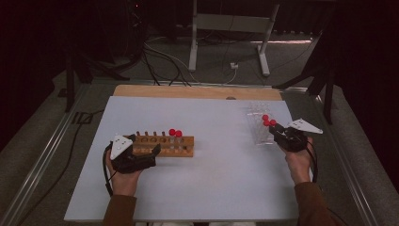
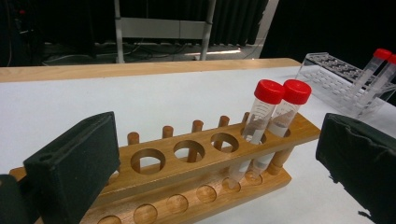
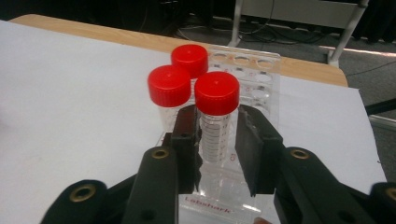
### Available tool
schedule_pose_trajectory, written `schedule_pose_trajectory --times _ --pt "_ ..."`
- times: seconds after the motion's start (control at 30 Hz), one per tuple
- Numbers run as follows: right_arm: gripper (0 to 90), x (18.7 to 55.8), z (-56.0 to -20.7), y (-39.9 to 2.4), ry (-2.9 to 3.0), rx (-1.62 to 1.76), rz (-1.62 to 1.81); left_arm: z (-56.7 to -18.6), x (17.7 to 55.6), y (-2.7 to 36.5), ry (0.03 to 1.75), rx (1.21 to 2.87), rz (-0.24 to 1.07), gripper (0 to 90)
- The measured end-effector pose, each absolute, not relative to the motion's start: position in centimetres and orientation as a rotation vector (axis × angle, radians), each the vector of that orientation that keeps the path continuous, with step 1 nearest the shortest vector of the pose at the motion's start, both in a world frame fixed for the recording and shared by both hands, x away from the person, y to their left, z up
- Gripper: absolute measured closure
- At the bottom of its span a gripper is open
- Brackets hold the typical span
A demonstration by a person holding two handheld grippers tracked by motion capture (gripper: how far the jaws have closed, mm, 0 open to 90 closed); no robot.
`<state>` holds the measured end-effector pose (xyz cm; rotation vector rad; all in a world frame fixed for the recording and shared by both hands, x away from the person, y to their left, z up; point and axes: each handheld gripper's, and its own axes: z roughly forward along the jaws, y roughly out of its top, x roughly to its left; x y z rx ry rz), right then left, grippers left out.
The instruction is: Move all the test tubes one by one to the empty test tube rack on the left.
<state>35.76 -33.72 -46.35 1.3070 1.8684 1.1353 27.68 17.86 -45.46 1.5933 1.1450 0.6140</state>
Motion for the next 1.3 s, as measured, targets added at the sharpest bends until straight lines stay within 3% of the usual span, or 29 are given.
schedule_pose_trajectory --times 0.53,1.3 --pt "74.0 36.6 -47.1 -33.3 1.833 1.348 1.148 -45.5 27.7 18.0 1.153 1.593 0.621 0.5" --pt "74.2 34.9 -42.0 -33.6 1.749 1.239 1.227 -45.5 27.7 18.1 1.159 1.596 0.621 0.5"
